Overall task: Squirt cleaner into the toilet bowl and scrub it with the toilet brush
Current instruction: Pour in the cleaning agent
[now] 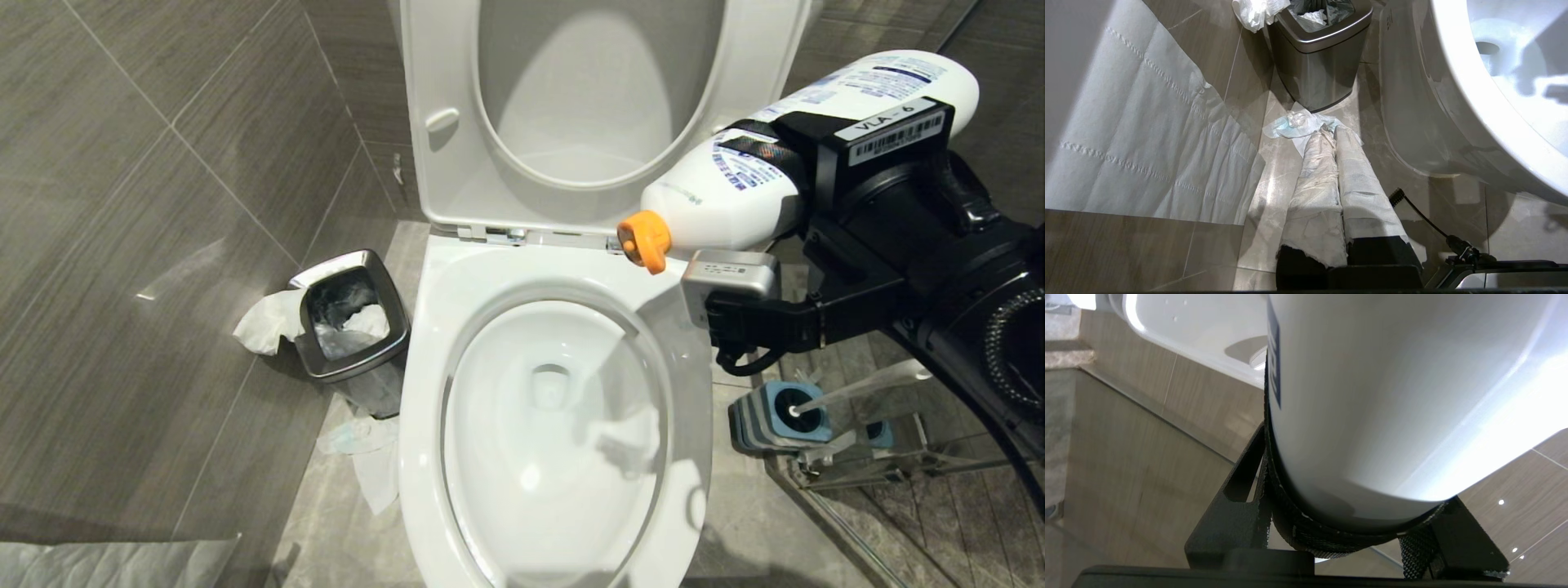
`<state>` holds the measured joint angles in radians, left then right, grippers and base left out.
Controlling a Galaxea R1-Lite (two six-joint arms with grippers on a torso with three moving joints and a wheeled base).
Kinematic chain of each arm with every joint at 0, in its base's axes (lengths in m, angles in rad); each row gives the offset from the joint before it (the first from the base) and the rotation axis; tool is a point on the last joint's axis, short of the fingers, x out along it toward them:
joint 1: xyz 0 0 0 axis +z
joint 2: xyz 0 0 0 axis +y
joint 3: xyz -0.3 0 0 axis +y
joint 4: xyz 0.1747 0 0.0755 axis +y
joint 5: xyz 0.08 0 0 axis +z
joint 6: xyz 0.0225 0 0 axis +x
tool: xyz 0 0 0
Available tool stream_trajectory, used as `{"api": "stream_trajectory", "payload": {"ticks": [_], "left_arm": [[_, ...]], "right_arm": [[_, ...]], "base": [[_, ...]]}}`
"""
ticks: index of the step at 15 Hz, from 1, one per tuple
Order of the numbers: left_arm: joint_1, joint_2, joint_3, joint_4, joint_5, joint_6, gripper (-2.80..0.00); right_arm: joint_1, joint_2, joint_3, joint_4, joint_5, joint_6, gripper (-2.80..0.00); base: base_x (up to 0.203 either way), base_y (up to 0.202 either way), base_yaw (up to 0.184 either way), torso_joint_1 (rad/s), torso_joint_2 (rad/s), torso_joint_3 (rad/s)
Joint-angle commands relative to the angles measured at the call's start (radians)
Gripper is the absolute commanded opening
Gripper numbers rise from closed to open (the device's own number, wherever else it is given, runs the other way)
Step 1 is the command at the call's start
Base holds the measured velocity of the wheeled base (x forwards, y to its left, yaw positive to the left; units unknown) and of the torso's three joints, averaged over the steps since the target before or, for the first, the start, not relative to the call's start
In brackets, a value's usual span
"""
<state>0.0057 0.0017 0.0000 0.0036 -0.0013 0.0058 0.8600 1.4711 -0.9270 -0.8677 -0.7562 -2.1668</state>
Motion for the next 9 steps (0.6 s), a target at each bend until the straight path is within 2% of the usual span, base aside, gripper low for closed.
{"api": "stream_trajectory", "payload": {"ticks": [1,4,9], "left_arm": [[0.000,0.001,0.000,-0.001,0.000,0.000,-2.80],[0.000,0.001,0.000,-0.001,0.000,0.000,-2.80],[0.000,0.001,0.000,-0.001,0.000,0.000,-2.80]], "right_arm": [[-0.001,-0.003,0.001,-0.005,-0.026,-0.018,-2.80],[-0.001,-0.009,-0.022,-0.007,-0.051,-0.103,-2.80],[0.003,-0.009,-0.031,-0.006,-0.051,-0.164,-2.80]], "base": [[0.000,0.000,0.000,0.000,0.00,0.000],[0.000,0.000,0.000,0.000,0.00,0.000],[0.000,0.000,0.000,0.000,0.00,0.000]]}}
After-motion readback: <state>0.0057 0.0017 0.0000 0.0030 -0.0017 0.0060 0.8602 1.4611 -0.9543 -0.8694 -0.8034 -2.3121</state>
